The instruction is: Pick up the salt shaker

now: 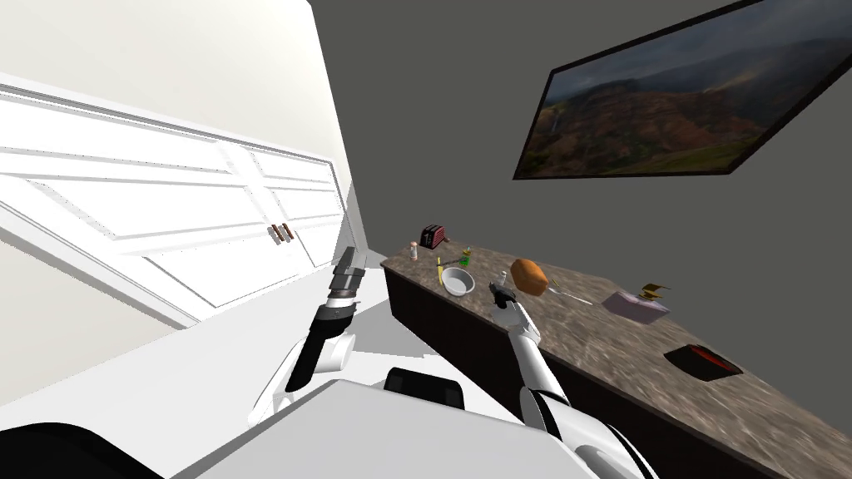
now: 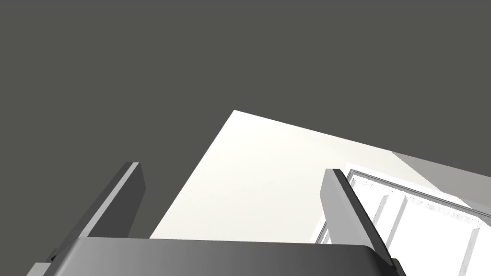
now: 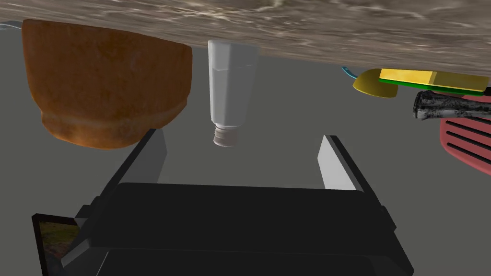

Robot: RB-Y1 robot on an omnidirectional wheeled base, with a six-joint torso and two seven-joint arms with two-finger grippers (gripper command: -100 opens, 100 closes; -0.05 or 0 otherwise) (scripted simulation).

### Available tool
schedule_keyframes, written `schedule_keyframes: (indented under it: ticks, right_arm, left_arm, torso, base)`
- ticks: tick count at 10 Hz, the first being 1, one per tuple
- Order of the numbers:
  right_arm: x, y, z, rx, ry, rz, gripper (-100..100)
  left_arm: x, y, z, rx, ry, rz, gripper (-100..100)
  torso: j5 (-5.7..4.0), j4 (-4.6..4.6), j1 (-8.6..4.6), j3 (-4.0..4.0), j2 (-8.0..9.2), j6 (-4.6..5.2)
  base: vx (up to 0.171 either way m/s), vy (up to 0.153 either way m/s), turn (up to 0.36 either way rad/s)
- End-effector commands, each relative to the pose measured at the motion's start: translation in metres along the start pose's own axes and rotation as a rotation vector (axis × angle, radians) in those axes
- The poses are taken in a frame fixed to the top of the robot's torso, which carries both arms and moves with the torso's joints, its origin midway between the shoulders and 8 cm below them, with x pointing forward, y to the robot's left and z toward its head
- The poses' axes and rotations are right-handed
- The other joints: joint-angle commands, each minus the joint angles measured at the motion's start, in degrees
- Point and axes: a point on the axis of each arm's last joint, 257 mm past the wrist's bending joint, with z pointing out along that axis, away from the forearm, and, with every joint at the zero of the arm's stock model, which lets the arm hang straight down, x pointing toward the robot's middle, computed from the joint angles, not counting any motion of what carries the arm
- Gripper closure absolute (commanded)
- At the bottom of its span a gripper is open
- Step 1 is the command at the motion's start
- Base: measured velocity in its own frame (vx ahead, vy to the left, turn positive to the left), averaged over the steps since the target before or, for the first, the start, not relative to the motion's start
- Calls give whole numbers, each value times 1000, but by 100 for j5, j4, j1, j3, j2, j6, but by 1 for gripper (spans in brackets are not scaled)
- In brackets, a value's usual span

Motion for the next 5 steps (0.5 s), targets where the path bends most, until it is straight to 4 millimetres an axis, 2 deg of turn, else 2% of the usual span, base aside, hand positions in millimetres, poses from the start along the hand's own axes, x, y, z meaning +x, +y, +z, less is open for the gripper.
schedule_keyframes:
  ticks: [1, 2, 3, 4, 5]
  right_arm:
    - [0, 0, 0, 0, 0, 0, -100]
    - [0, 0, 0, 1, 2, 1, 0]
    - [3, -3, 0, -2, -3, 4, -100]
    - [3, -2, 0, 1, 1, 2, -100]
    - [2, -2, 0, -1, -1, 3, 100]
  left_arm:
    - [0, 0, 0, 0, 0, 0, 0]
    - [0, 0, 0, 0, 0, 0, 0]
    - [0, 0, 0, 0, 0, 0, 0]
    - [0, 0, 0, 0, 0, 0, 0]
    - [0, 0, 0, 0, 0, 0, 0]
  torso:
    - [0, 0, 0, 0, 0, 0]
    - [1, 3, 7, 11, 22, 5]
    - [3, 8, 14, 23, 42, 4]
    - [1, 6, 3, 16, 26, 6]
    - [1, 6, 7, 18, 34, 4]
  base:
    - [67, -25, 40]
    - [12, -5, -6]
    - [92, -42, -17]
    - [58, -27, -1]
    - [8, -4, 2]
